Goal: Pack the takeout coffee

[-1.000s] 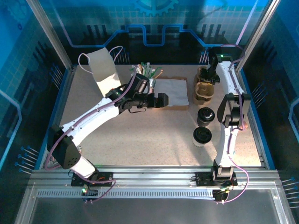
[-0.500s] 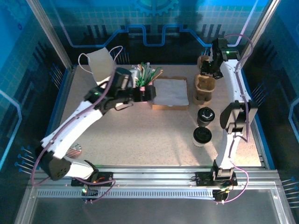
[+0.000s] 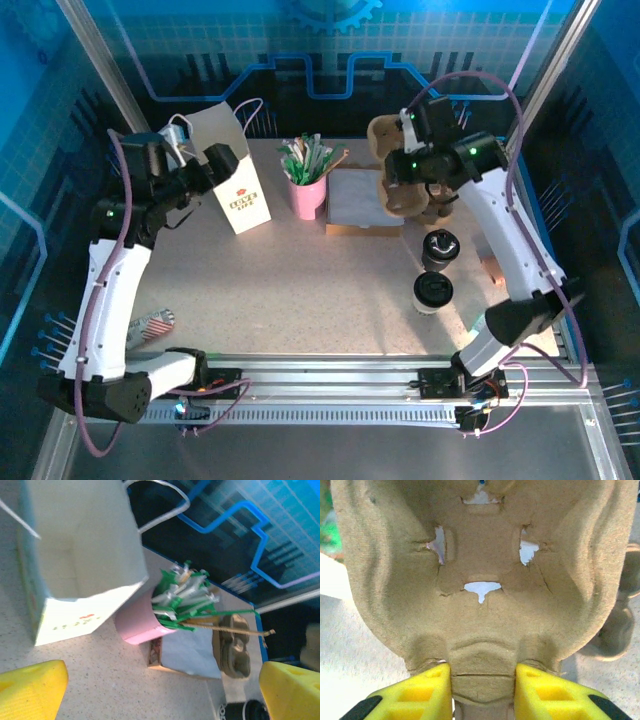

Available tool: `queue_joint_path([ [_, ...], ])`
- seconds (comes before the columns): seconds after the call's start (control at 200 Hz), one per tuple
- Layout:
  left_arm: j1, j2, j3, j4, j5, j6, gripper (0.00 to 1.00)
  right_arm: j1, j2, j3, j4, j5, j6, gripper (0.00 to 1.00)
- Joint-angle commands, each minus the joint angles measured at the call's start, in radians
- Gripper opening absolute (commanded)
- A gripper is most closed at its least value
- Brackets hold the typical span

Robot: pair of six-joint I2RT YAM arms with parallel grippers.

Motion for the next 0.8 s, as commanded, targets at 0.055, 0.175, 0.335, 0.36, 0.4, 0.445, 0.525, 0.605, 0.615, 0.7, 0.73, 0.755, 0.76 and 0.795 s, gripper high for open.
queue_joint_path([
  [0.055, 0.120, 0.004, 0.009, 0.001, 0.085, -0.083, 0.98, 0.123, -0.147, -0.152, 0.057, 0.049, 0.058, 0.32],
  [0.175, 0.176, 0.041, 0.043, -0.008, 0.054, -0.077, 0.98, 0.225, -0.217, -0.245, 0.076, 0.070, 0.095, 0.32],
  [0.335, 0.193, 0.125, 0.117, -0.050, -0.013, -0.044, 0.95, 0.318, -0.269, -0.338, 0.094, 0.084, 0.134, 0.32],
  [0.36, 0.193, 0.140, 0.125, -0.057, -0.030, -0.042, 0.94, 0.328, -0.273, -0.347, 0.093, 0.087, 0.139, 0.32],
  [0.4, 0.193, 0.154, 0.137, -0.066, -0.051, -0.036, 0.93, 0.344, -0.278, -0.360, 0.094, 0.090, 0.147, 0.32],
  [0.445, 0.193, 0.169, 0.147, -0.071, -0.073, -0.028, 0.91, 0.361, -0.284, -0.374, 0.097, 0.097, 0.151, 0.32],
  [0.525, 0.193, 0.200, 0.159, -0.071, -0.097, -0.021, 0.88, 0.382, -0.294, -0.396, 0.105, 0.100, 0.162, 0.32],
  [0.605, 0.193, 0.246, 0.187, -0.096, -0.115, -0.016, 0.87, 0.398, -0.299, -0.411, 0.113, 0.101, 0.169, 0.32],
  [0.615, 0.193, 0.250, 0.191, -0.098, -0.119, -0.016, 0.87, 0.400, -0.301, -0.411, 0.113, 0.102, 0.169, 0.32],
  [0.7, 0.193, 0.275, 0.195, -0.092, -0.150, -0.009, 0.86, 0.413, -0.304, -0.414, 0.114, 0.103, 0.172, 0.32],
  [0.73, 0.194, 0.282, 0.196, -0.088, -0.163, -0.009, 0.86, 0.418, -0.304, -0.413, 0.115, 0.105, 0.171, 0.32],
  [0.755, 0.193, 0.289, 0.196, -0.084, -0.174, -0.011, 0.85, 0.421, -0.305, -0.414, 0.116, 0.106, 0.172, 0.32],
  [0.76, 0.193, 0.291, 0.197, -0.083, -0.176, -0.012, 0.85, 0.422, -0.305, -0.413, 0.116, 0.107, 0.172, 0.32],
  [0.795, 0.193, 0.299, 0.198, -0.070, -0.181, -0.013, 0.84, 0.427, -0.303, -0.414, 0.117, 0.107, 0.171, 0.32],
])
